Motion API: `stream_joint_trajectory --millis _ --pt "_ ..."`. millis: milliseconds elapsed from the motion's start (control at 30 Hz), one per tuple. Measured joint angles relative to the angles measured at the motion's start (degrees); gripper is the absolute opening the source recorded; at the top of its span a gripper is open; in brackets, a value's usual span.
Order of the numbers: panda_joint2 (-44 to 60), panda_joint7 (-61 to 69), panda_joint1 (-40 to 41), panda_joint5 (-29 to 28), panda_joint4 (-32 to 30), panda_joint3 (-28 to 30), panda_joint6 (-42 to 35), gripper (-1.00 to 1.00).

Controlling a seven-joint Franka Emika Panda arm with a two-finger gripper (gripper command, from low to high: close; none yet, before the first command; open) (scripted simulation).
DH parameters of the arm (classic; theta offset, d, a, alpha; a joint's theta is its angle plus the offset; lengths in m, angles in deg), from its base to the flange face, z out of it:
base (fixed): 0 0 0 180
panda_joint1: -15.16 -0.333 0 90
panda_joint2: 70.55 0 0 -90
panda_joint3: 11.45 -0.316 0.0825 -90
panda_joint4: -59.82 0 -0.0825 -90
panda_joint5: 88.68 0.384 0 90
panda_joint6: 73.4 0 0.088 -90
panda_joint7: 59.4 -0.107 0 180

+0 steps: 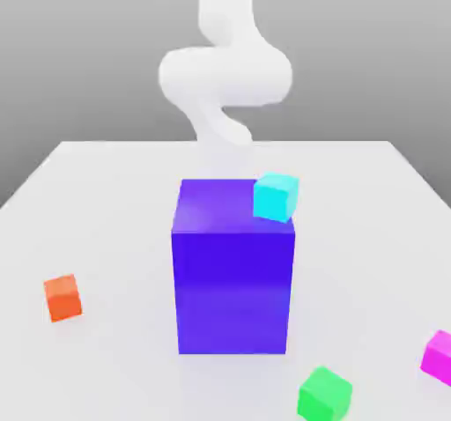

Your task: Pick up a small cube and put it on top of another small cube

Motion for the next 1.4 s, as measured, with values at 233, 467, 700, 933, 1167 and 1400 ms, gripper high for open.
stream_joint_trajectory --millis 233,467,700,933,1167,1400 --pt "11.4 17.5 -8.9 0.2 -0.4 2.0 3.8 0.0" --pt "22.6 35.2 -16.4 1.4 -0.7 3.0 7.4 0.0" --pt "33.9 53.3 -22.0 3.0 -1.0 2.1 11.0 0.0" --pt "45.0 70.3 -26.7 3.2 -1.4 -0.7 14.6 0.0" --pt "56.2 84.7 -28.5 -0.4 -1.7 -4.4 18.3 0.0" --pt "69.3 89.0 -30.4 -4.7 -0.1 -4.6 26.3 0.0"
